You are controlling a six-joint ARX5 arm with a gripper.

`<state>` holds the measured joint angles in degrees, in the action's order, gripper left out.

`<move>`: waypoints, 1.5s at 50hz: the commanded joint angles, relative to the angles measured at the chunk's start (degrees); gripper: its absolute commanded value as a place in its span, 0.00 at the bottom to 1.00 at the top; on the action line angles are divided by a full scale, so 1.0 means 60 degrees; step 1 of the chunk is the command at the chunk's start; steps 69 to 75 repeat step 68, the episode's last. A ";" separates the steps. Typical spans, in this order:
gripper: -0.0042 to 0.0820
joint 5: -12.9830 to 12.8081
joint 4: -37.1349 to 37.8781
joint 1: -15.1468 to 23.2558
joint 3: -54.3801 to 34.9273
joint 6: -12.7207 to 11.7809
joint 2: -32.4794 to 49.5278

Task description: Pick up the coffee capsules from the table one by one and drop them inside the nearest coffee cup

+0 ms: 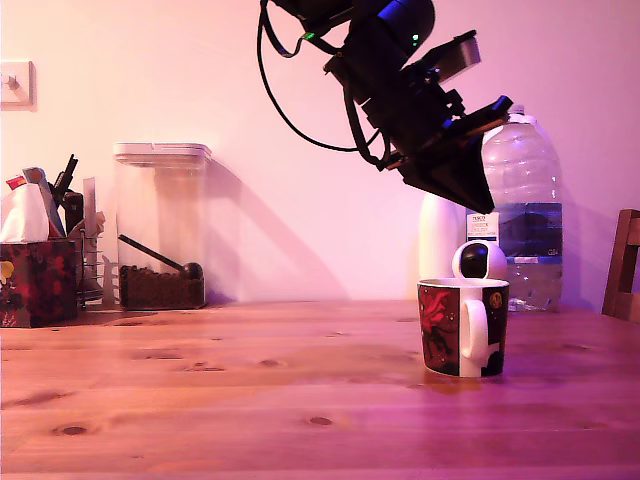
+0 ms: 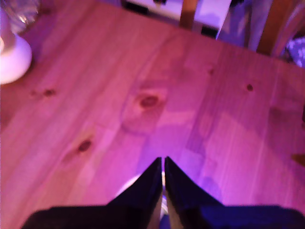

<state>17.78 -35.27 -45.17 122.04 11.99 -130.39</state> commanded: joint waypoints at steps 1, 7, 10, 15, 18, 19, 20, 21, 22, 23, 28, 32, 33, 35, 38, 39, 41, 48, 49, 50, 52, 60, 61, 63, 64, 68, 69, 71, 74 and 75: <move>0.02 0.0106 0.0182 0.0051 0.0000 0.0058 0.0321; 0.02 0.0142 0.0525 0.0098 -0.0393 0.0051 0.0597; 0.02 0.0138 0.0925 0.0142 -0.0871 0.0047 0.0852; 0.02 0.0109 0.1778 0.0281 -0.2004 -0.0102 0.1479; 0.02 0.0095 0.2324 0.0423 -0.2790 -0.0197 0.1909; 0.02 0.0084 0.2506 0.0488 -0.3089 -0.0255 0.2095; 0.02 0.0055 0.2696 0.0543 -0.3395 -0.0255 0.2259; 0.02 0.0007 0.2922 0.0594 -0.3705 -0.0288 0.2422; 0.02 -0.0029 0.3126 0.0659 -0.4025 -0.0321 0.2605; 0.02 -0.0073 0.3311 0.0732 -0.4342 -0.0321 0.2816; 0.02 -0.0408 0.4313 0.1056 -0.5818 -0.0499 0.3719; 0.02 -0.0572 0.4852 0.1290 -0.6717 -0.0688 0.4353; 0.02 -0.0579 0.4987 0.1355 -0.6943 -0.0732 0.4503; 0.02 -0.0586 0.5173 0.1486 -0.7337 -0.0772 0.4812; 0.02 -0.0692 0.5504 0.1683 -0.7956 -0.0831 0.5227; 0.02 -0.0736 0.5606 0.1749 -0.8153 -0.0943 0.5362; 0.02 -0.0820 0.5785 0.1883 -0.8582 -0.0951 0.5665; 0.02 -0.1126 0.6623 0.2306 -1.0007 -0.1213 0.6484; 0.02 -0.1169 0.6717 0.2371 -1.0200 -0.1319 0.6594; 0.02 -0.1202 0.6812 0.2430 -1.0371 -0.1381 0.6688; 0.02 -0.1279 0.7031 0.2554 -1.0754 -0.1515 0.6925; 0.02 -0.1555 0.7715 0.2987 -1.2083 -0.1902 0.7792; 0.02 -0.1563 0.7777 0.3042 -1.2218 -0.1916 0.7887; 0.02 -0.1559 0.7854 0.3140 -1.2426 -0.2018 0.8043; 0.02 -0.1559 0.7868 0.3191 -1.2535 -0.2047 0.8138; 0.02 -0.1563 0.7872 0.3351 -1.2805 -0.2116 0.8404; 0.02 -0.1563 0.7872 0.3351 -1.2805 -0.2116 0.8404; 0.02 -0.1563 0.7872 0.3351 -1.2805 -0.2116 0.8404; 0.02 -0.1563 0.7872 0.3351 -1.2805 -0.2116 0.8404; 0.02 -0.1563 0.7872 0.3351 -1.2805 -0.2116 0.8404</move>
